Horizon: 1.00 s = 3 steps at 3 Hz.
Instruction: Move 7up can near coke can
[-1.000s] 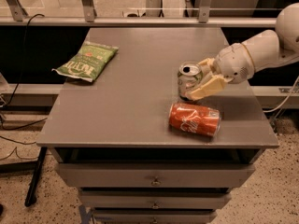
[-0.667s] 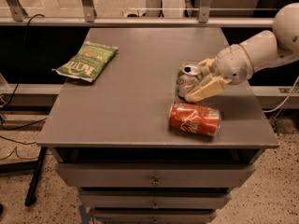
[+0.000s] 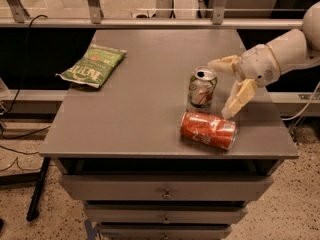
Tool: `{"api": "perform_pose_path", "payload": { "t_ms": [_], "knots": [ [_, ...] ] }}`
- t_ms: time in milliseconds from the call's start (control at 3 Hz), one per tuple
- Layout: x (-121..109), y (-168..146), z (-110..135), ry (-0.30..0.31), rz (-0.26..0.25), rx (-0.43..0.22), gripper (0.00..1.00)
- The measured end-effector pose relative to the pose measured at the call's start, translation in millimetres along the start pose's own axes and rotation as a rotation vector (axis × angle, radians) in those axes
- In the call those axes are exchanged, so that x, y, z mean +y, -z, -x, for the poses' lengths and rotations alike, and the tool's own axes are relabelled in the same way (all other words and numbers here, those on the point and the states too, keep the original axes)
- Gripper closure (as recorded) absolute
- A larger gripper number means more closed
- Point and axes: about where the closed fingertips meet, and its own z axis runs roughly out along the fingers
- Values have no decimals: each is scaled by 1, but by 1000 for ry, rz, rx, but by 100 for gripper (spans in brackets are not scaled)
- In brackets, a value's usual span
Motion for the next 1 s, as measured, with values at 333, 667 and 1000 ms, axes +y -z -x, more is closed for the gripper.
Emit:
{"api": "perform_pose_path", "payload": {
  "t_ms": [333, 667, 1000],
  "knots": [
    [-20, 29, -9, -1, -80, 15, 0],
    [-43, 75, -19, -3, -191, 26, 0],
    [-54, 133, -19, -31, -344, 1, 0]
  ]
}}
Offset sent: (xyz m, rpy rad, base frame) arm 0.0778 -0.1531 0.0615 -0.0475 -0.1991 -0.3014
